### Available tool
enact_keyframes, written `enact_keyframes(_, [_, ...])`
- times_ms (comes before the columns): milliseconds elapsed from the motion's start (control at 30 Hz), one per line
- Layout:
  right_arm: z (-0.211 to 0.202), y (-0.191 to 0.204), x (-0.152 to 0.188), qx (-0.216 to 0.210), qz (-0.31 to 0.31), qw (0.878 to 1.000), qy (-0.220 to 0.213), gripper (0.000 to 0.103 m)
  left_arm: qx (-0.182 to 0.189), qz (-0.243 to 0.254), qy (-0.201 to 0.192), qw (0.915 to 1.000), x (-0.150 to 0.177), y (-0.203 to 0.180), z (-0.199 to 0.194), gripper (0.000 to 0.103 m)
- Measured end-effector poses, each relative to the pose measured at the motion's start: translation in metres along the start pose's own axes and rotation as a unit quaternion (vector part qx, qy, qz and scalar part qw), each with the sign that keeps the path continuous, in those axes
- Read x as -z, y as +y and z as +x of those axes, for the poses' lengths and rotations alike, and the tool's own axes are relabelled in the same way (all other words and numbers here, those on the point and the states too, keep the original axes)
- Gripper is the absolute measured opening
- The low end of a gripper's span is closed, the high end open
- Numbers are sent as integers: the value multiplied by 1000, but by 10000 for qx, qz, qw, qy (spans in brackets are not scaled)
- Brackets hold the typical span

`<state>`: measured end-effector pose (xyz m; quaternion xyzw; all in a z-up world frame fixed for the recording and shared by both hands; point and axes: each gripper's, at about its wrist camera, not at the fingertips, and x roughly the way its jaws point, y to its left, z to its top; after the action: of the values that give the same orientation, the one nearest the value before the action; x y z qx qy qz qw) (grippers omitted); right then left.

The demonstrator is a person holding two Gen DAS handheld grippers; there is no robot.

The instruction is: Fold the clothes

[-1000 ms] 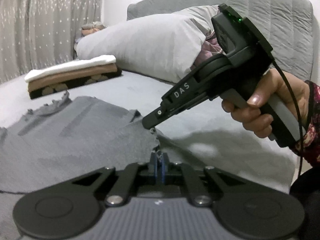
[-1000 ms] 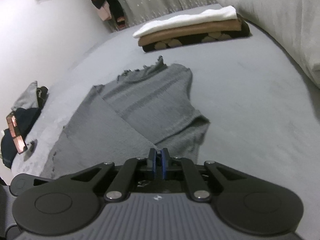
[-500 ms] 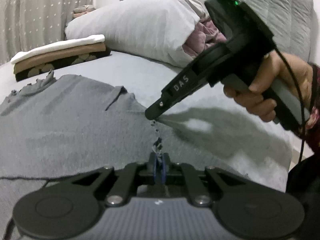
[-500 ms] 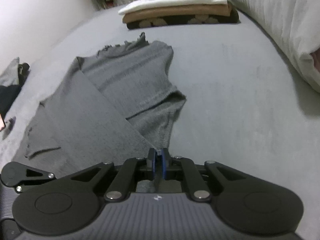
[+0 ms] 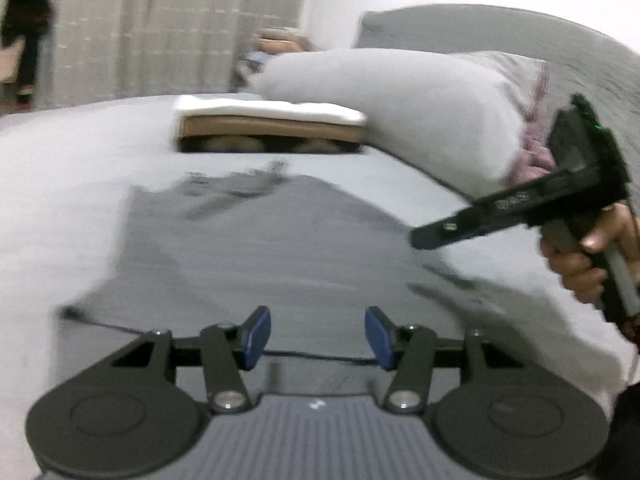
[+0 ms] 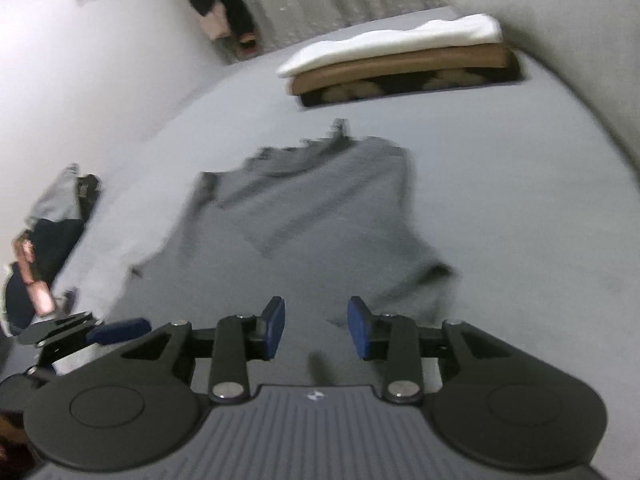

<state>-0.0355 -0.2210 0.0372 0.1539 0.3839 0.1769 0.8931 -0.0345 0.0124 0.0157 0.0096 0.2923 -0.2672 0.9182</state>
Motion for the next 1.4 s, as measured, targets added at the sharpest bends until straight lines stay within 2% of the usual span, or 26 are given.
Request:
enact_keyframes(100, [26,21,-17,-237,-134,9995,143,38,-369,-217,-1,9991,-4,40,-5,53])
enact_keyframes(167, [44,35,-30,-389,-223,9988,198,38,-511,-540,55,9972,-4,65,-5,53])
enact_keyframes(267, [72,54,-51,-686,-301,9969,253,38,-468,-1232,156,9912,-2,97,-3,51])
enact_keyframes(367, [100,69,-72,-973,-375,9941,313,39,-302,-1932,273,9803,5,119,5,50])
enact_keyframes(467, [128,80,-91,-1120,-471,9918,390,39,-244,-2342,226,9716,10,129,9,46])
enact_keyframes(567, [153,88,-109,-1267,-498,9896,473,39,-191,-2947,33,9554,12,140,14,43])
enact_keyframes(667, [178,91,-124,-1351,-527,9879,550,40,-228,-3629,-130,9315,19,151,20,33])
enact_keyframes(733, [191,93,-130,-1344,-542,9876,600,40,-276,-3943,-213,9183,24,155,24,22])
enact_keyframes(767, [198,94,-133,-1340,-550,9875,624,40,-331,-4000,-246,9156,24,156,25,18])
enact_keyframes(800, [205,94,-135,-1345,-552,9872,652,40,-385,-4048,-279,9132,25,156,26,11])
enact_keyframes(833, [211,94,-136,-1390,-534,9864,696,41,-436,-4052,-306,9127,26,155,27,4])
enact_keyframes(900, [221,96,-136,-1540,-501,9834,813,39,-540,-4042,-409,9122,26,151,26,3])
enact_keyframes(933, [225,97,-136,-1579,-523,9824,852,33,-592,-4029,-478,9121,27,148,24,3])
enact_keyframes(967, [228,99,-135,-1597,-557,9818,865,11,-651,-4010,-551,9121,27,146,22,3])
enact_keyframes(1000, [228,102,-134,-1532,-636,9831,781,4,-745,-3956,-643,9131,26,141,19,3])
enact_keyframes(1100, [229,112,-133,-1357,-866,9858,477,4,-1078,-3771,-824,9162,25,131,15,2])
enact_keyframes(1233, [241,126,-131,-1091,-1189,9866,243,4,-1463,-3689,-821,9142,30,123,13,3])
enact_keyframes(1400, [268,141,-112,-652,-1737,9823,246,4,-1547,-3573,-718,9183,32,126,13,3])
